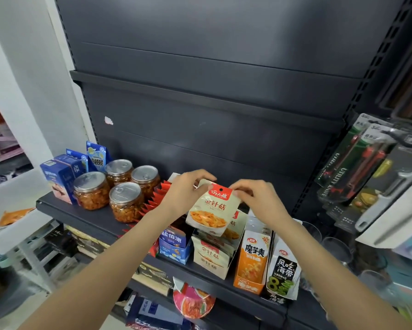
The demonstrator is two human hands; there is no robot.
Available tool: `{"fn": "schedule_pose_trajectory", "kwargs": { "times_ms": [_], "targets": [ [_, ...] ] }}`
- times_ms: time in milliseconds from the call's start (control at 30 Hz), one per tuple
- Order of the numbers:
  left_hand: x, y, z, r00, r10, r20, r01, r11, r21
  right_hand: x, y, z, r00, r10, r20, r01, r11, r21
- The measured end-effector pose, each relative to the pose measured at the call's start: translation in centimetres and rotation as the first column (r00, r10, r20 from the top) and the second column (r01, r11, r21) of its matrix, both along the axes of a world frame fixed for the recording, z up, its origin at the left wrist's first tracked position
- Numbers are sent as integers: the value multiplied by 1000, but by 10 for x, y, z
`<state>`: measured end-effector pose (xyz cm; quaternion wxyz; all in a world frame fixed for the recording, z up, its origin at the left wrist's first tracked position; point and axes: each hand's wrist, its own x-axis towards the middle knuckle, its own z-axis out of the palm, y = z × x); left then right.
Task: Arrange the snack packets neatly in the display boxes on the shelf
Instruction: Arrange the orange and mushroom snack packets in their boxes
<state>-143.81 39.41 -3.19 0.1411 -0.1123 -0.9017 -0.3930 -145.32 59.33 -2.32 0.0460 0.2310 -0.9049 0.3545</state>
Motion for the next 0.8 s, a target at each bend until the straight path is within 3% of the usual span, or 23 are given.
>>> {"fn": "schedule_pose_trajectory", "kwargs": {
  "times_ms": [100,167,233,300,433,500,600,700,800],
  "targets": [
    [0,0,-3,989,105,105,-112,991,70,2,6,5,991,-120,-50,116,990,-74],
    [1,-4,-8,929,176,325,-227,966,127,3,13,7,981,-184,-57,174,973,-151],
    [4,-6,-10,787,91,610,-350,881,319,5,21,8,975,-213,-59,193,952,-237],
    [6,-8,-13,664,-104,740,-423,764,487,7,27,10,981,-190,-44,165,929,-333],
    [5,-13,-18,675,-363,642,-447,490,748,17,33,13,994,-102,40,108,832,-544],
    [5,-12,-16,712,-385,587,-420,437,795,18,36,11,994,-102,47,111,823,-557],
    [7,-11,-18,771,-354,529,-354,452,819,16,38,3,984,-159,83,179,823,-540],
    [11,-10,-18,849,-284,445,-278,475,835,17,35,-6,938,-136,319,308,750,-586],
    [18,-9,-18,906,-198,374,-188,604,775,22,33,-12,902,-82,424,344,728,-593]
  ]
}}
